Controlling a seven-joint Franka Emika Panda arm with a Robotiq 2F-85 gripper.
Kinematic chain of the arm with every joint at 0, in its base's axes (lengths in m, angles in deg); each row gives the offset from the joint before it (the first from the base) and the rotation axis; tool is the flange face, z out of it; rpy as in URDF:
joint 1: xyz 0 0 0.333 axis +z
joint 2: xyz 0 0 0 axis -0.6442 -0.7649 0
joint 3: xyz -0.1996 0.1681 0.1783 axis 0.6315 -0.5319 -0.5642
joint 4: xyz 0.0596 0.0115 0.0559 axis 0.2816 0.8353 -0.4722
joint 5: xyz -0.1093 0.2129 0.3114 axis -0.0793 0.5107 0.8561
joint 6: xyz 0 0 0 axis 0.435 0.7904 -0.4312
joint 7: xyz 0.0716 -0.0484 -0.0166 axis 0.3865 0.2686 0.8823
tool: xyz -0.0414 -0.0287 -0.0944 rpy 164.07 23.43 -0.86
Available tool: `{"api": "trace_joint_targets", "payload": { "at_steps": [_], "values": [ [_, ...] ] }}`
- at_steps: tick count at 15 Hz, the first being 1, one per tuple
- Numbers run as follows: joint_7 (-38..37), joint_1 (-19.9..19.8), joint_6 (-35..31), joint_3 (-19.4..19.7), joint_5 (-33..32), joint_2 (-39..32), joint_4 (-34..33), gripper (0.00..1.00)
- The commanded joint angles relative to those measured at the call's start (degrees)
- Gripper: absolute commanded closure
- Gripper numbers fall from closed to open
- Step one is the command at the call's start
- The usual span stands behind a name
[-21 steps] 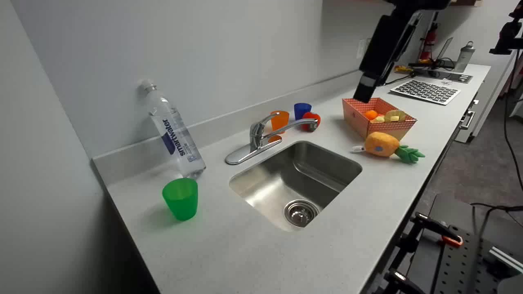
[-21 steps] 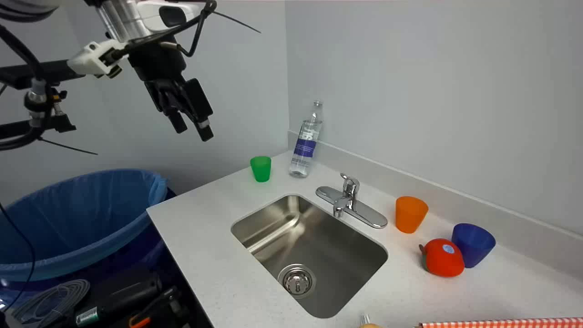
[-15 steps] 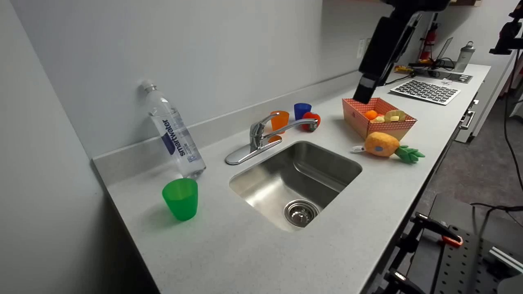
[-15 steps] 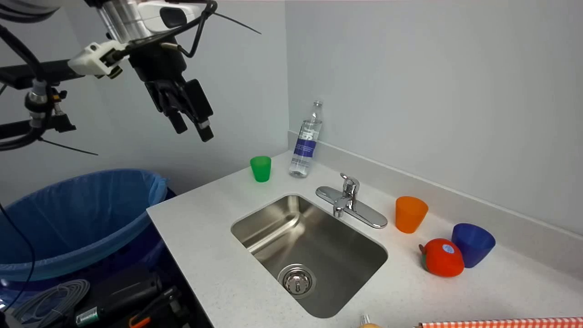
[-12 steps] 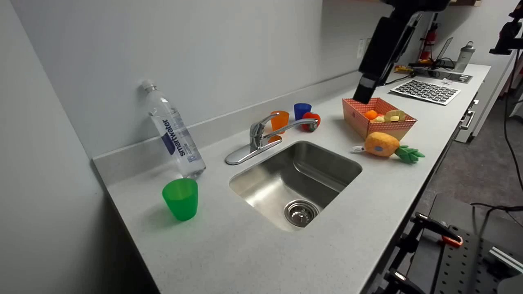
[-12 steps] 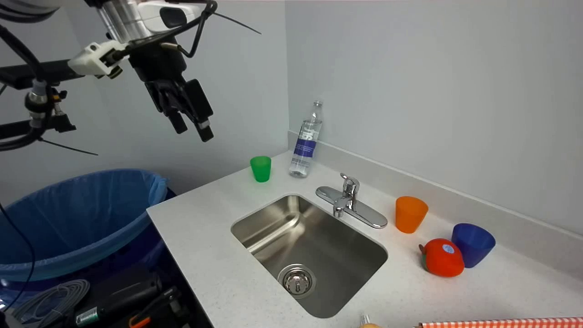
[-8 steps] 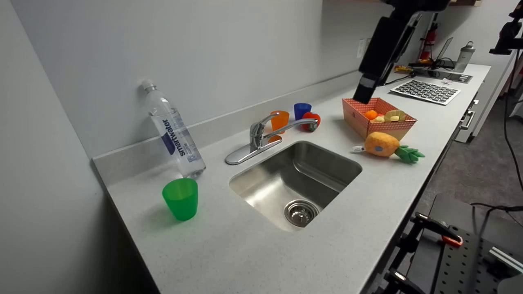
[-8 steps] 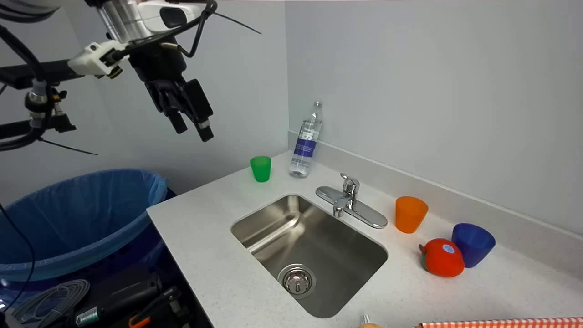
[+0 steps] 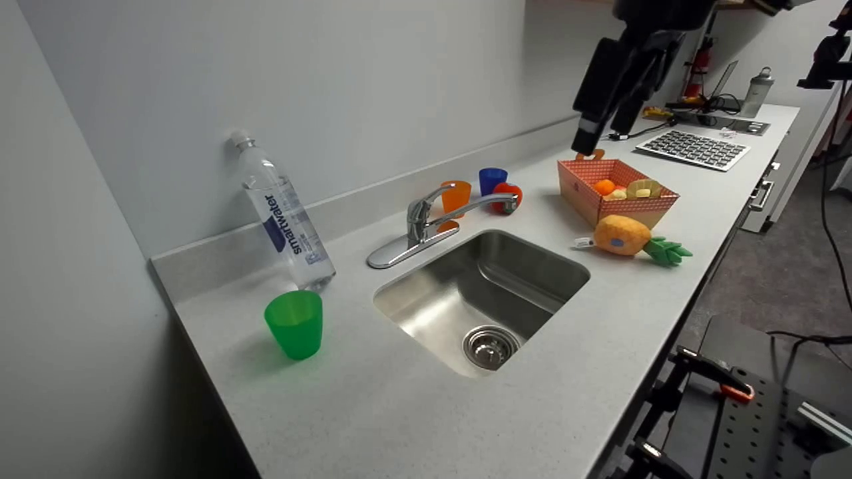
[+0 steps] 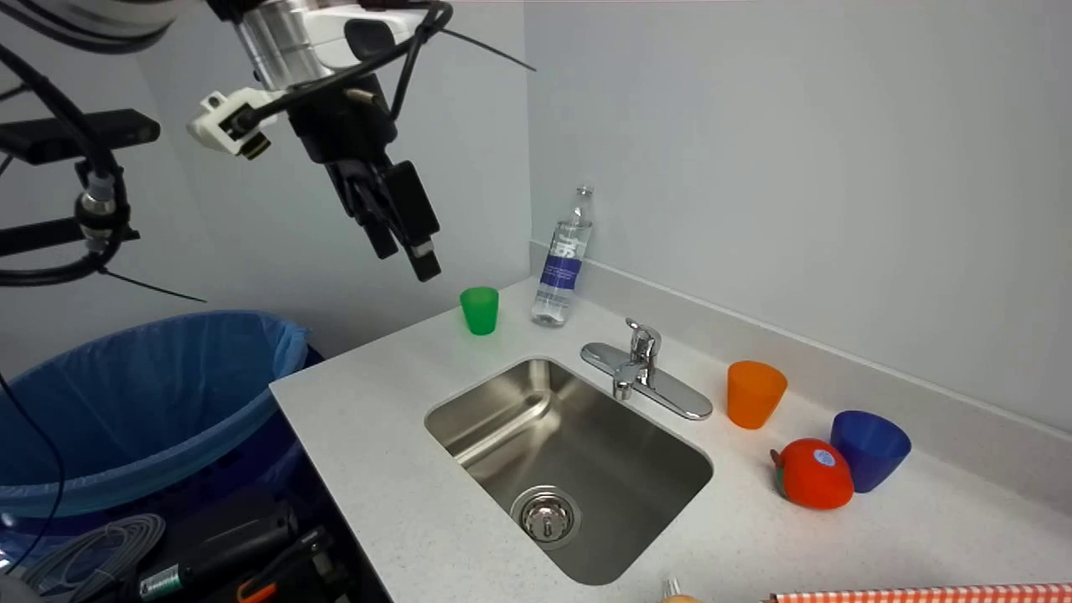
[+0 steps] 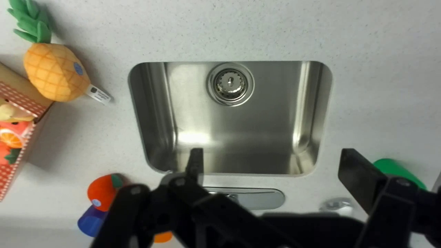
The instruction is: Remove the banana plushie from the box
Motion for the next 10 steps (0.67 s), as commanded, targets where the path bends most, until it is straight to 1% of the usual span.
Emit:
{"api": "trace_joint_targets", "payload": {
  "at_steps": [1, 7, 10],
  "values": [
    [-3.5, -6.0, -3.5, 2.5, -3.7, -3.8, -0.9, 0.00],
    [-8.6, -14.5, -7.5, 5.5, -8.9, -9.5, -2.0, 0.00],
    [-10.8, -16.4, -7.1, 6.7, -8.9, -11.1, -2.9, 0.00]
  ]
}}
